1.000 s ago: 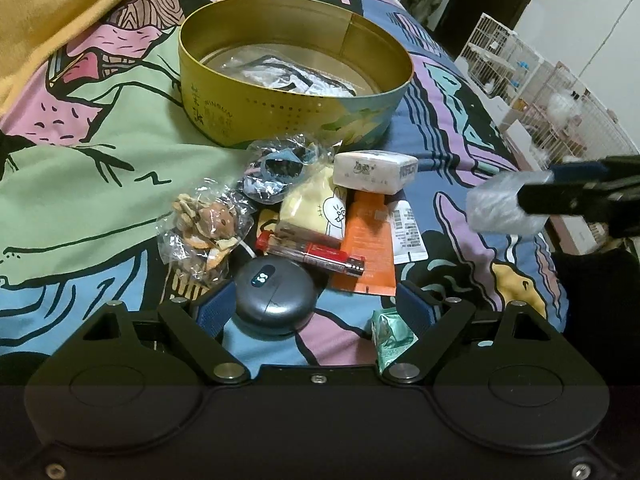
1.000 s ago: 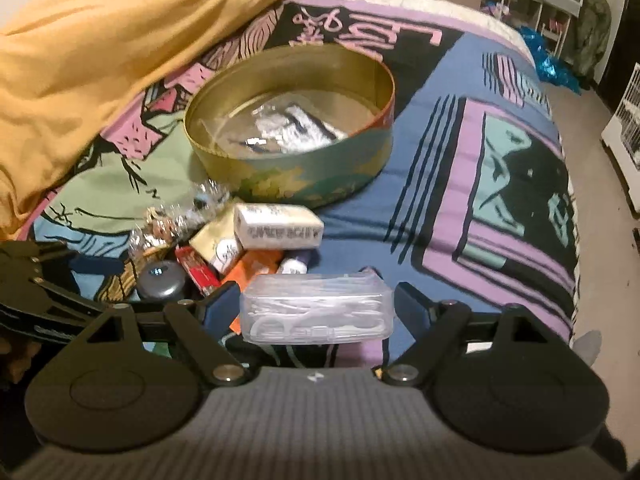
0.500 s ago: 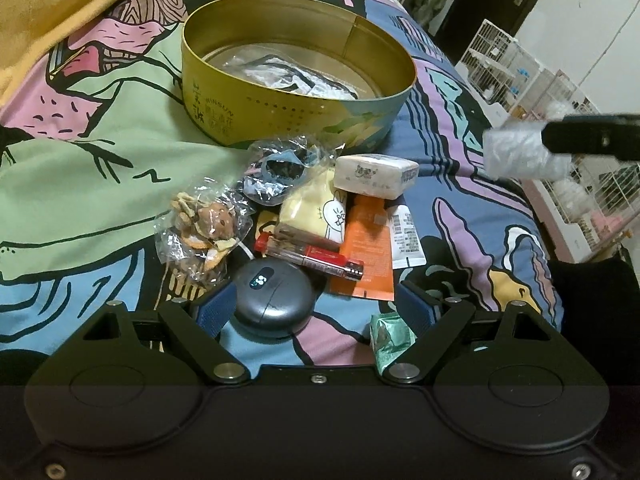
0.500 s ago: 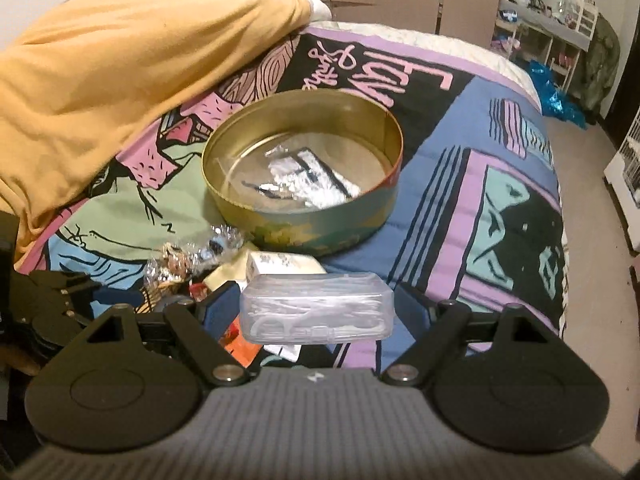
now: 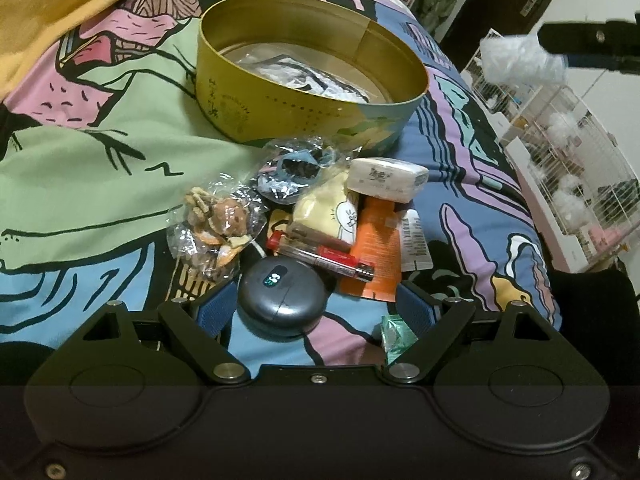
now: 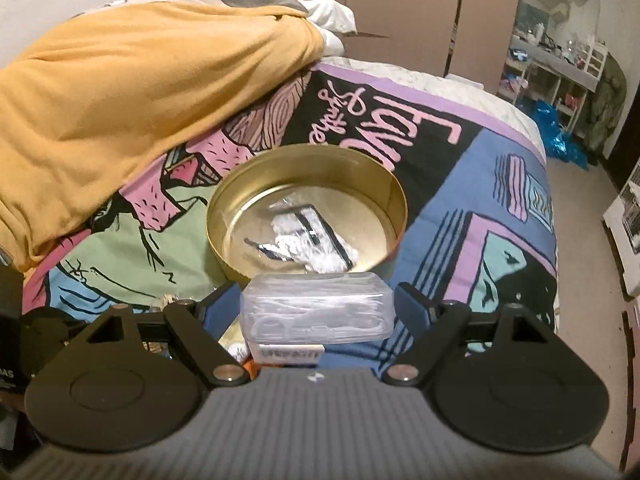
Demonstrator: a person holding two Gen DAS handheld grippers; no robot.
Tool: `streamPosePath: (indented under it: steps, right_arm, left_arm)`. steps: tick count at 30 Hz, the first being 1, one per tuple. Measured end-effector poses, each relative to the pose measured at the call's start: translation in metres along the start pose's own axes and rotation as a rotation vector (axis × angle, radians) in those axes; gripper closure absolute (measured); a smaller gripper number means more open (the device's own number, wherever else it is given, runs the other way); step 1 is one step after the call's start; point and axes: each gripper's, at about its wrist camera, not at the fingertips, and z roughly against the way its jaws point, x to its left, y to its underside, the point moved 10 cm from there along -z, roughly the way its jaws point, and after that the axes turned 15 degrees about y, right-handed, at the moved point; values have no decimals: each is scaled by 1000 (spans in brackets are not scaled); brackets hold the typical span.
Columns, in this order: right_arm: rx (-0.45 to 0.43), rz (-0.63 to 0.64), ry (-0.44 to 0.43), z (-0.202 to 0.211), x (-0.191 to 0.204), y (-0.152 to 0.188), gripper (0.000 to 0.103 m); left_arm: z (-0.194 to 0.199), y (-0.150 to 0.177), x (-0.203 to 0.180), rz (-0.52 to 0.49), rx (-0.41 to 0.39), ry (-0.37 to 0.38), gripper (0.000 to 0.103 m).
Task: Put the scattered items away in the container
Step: 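Carry the floss box over the tin and release it with the right gripper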
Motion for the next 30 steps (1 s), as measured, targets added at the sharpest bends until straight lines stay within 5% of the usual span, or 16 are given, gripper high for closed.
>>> streamPosePath:
  steps: [13,30]
  right_arm:
    - [-5,-7,-48,-26,24,-43,19]
    - [7,4,-2,-74,49,-78,19]
  left_arm:
    - [0,4,2,17,1,18,18]
    - [-10,6,-2,15,23,17,18]
